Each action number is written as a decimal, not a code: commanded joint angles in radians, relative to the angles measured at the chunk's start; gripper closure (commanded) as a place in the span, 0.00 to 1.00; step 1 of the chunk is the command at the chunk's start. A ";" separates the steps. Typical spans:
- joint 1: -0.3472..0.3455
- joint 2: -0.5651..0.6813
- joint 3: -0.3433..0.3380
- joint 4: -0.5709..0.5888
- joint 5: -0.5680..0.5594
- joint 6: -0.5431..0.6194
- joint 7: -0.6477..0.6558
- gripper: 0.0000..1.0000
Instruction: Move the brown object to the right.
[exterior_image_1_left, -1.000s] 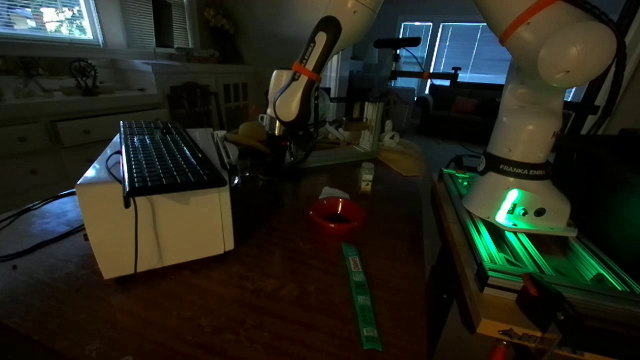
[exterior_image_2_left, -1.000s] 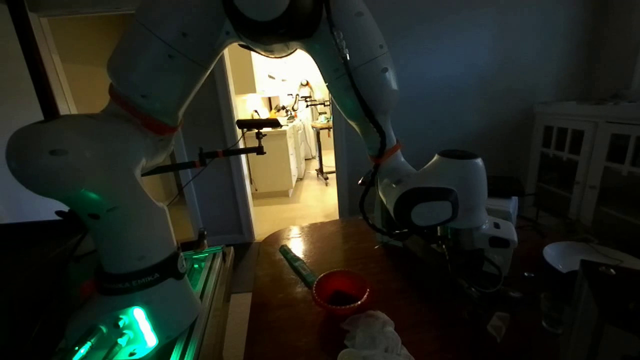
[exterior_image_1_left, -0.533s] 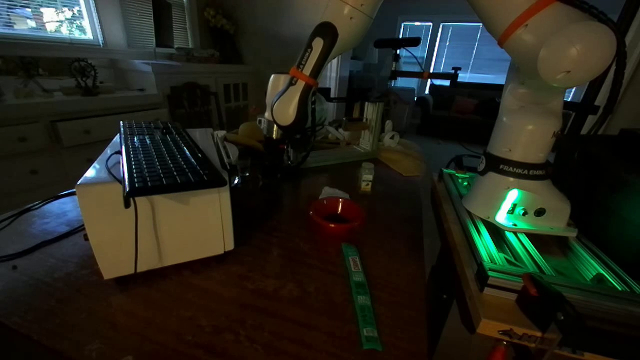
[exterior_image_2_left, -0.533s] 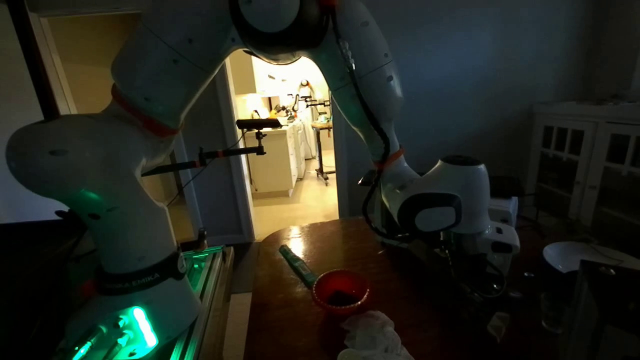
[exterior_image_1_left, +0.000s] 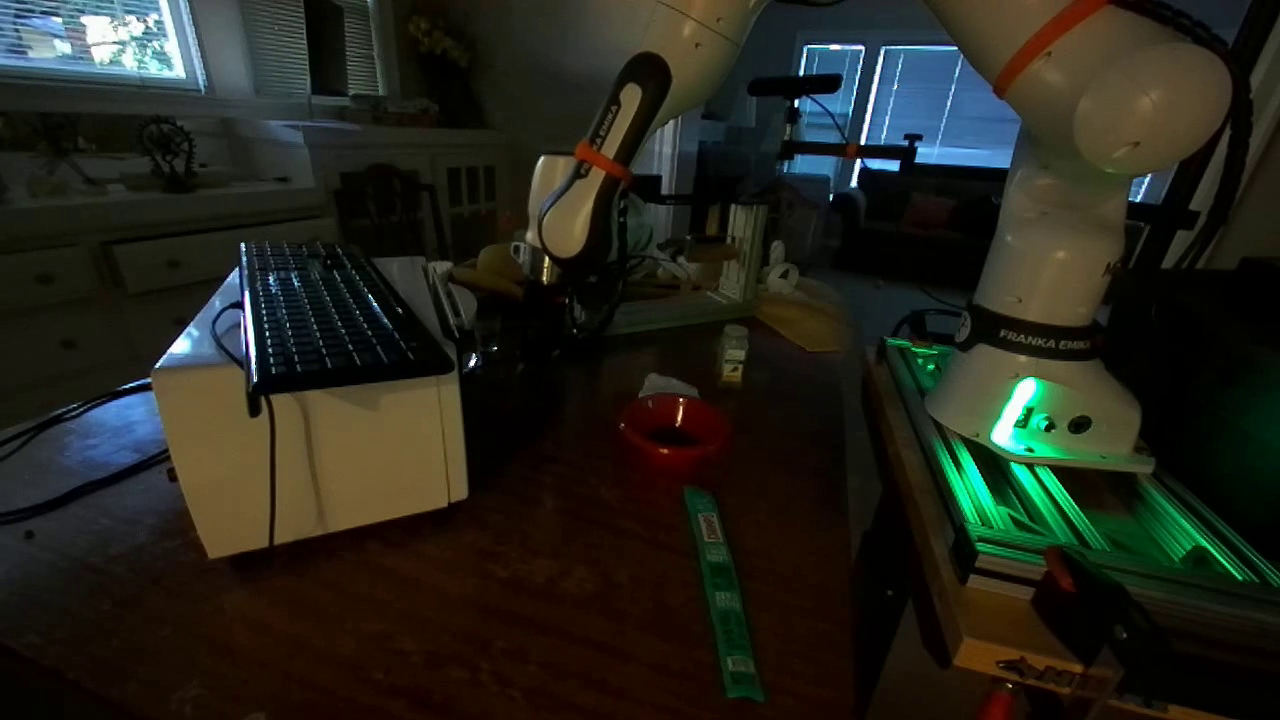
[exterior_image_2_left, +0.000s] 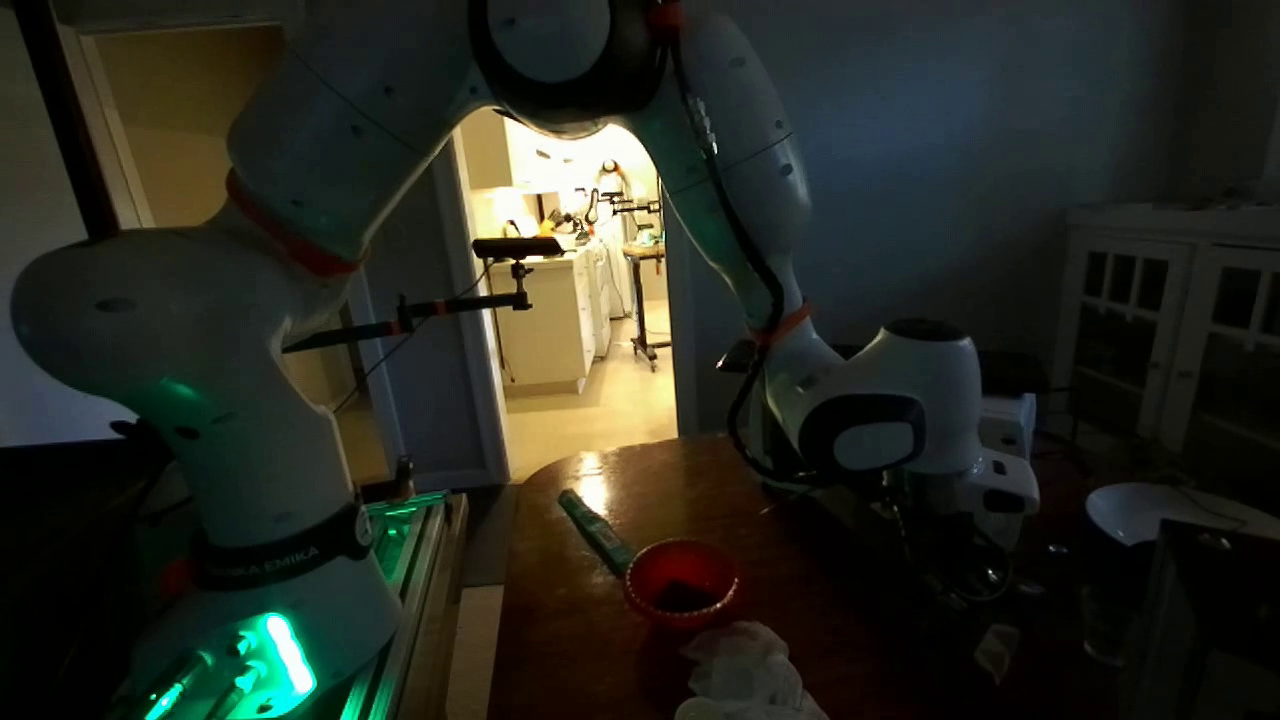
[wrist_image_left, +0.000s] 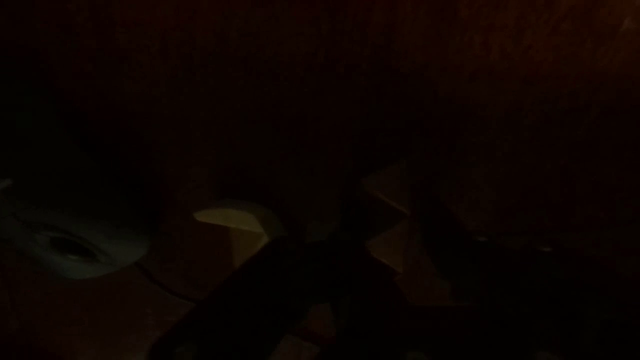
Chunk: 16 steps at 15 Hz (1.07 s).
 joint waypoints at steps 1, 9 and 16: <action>-0.028 -0.001 0.025 0.003 -0.009 0.007 0.019 0.92; -0.048 -0.252 0.015 -0.186 0.031 -0.079 0.101 0.94; -0.016 -0.502 -0.069 -0.315 0.028 -0.211 0.190 0.94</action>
